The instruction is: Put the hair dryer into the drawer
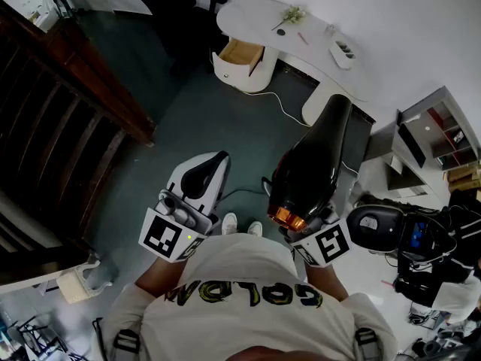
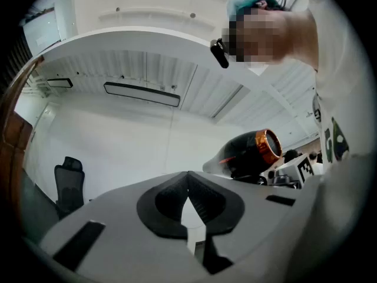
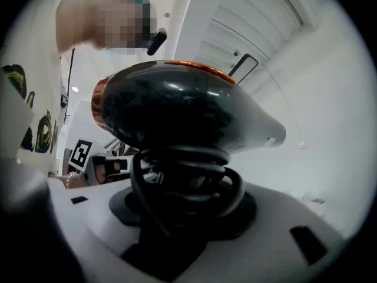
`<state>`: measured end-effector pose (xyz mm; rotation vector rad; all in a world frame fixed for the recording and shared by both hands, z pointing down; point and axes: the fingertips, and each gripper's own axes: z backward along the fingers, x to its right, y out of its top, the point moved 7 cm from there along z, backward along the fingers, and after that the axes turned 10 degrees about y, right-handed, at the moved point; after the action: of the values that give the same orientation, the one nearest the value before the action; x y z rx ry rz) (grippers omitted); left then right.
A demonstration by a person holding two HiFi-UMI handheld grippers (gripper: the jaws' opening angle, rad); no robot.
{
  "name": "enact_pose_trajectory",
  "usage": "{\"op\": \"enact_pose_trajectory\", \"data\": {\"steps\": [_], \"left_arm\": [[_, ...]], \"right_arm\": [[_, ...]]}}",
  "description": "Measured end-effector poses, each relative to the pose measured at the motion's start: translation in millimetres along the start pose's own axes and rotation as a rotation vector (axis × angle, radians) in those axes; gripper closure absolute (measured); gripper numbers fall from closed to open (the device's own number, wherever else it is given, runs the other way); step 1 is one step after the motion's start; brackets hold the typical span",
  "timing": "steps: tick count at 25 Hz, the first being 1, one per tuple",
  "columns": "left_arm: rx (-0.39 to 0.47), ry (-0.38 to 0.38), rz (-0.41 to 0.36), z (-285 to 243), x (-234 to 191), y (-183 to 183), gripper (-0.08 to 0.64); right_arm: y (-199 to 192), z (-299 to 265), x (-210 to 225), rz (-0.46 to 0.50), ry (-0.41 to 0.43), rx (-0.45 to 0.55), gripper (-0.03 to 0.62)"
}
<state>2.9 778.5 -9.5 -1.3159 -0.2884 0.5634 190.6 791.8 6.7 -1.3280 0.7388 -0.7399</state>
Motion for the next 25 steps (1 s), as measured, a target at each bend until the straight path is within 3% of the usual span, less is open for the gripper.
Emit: {"op": "enact_pose_trajectory", "data": {"steps": [15,25], "left_arm": [[-0.051,0.013,0.046,13.8,-33.5,-12.6,0.549],[-0.052,0.016,0.044,-29.3,-55.2,-19.2,0.549]], "right_arm": [[-6.9,-26.6,-3.5,-0.015,-0.015,-0.022,0.351],[-14.2,-53.7,38.2,-0.017,-0.007,-0.03,0.351]]}}
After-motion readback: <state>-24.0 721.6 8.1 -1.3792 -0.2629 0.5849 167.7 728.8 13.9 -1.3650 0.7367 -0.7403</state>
